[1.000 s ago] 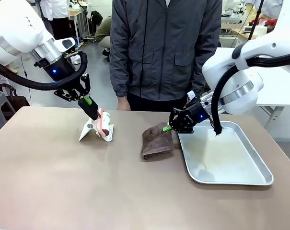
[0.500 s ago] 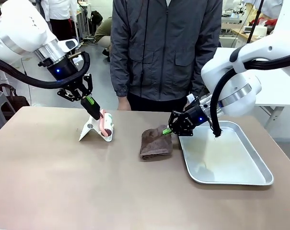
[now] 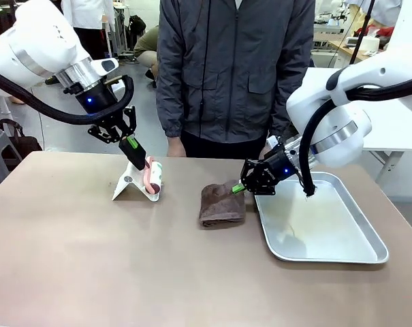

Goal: Clean the surface of the table.
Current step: Return the Lint Roller and towel to their original positions.

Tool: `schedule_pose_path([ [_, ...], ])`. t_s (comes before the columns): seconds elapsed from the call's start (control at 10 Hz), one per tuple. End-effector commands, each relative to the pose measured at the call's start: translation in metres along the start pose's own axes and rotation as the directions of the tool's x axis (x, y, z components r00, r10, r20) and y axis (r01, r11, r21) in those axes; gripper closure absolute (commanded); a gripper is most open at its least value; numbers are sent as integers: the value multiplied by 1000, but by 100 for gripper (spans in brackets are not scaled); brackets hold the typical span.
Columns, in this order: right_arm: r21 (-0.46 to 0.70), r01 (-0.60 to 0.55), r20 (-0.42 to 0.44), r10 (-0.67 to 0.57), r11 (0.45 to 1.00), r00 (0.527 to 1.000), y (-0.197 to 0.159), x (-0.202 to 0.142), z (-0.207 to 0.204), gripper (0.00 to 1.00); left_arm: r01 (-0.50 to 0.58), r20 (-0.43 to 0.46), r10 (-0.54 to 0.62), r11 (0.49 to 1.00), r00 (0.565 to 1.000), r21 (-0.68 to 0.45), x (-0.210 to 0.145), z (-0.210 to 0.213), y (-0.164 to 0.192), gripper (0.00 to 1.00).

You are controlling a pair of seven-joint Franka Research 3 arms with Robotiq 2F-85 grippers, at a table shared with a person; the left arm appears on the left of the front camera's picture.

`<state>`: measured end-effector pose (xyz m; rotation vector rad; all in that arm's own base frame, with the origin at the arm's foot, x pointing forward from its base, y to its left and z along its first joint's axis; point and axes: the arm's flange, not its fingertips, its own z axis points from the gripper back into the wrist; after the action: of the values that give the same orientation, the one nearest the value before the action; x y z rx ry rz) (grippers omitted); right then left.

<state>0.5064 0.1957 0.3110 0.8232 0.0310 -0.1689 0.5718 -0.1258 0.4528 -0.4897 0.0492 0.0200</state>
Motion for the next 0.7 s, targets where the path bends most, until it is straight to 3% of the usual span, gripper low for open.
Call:
schedule_pose_path([
  [0.0, 23, 40, 2, -40, 999, 999, -1, 1, 0, 95, 38, -25, -38, 999, 999, 27, 5, 2, -2, 78],
  [0.6, 18, 22, -9, -22, 1000, 1000, 0, -1, -2, 95, 6, -30, -5, 999, 1000, 35, 9, -13, 3, 78],
])
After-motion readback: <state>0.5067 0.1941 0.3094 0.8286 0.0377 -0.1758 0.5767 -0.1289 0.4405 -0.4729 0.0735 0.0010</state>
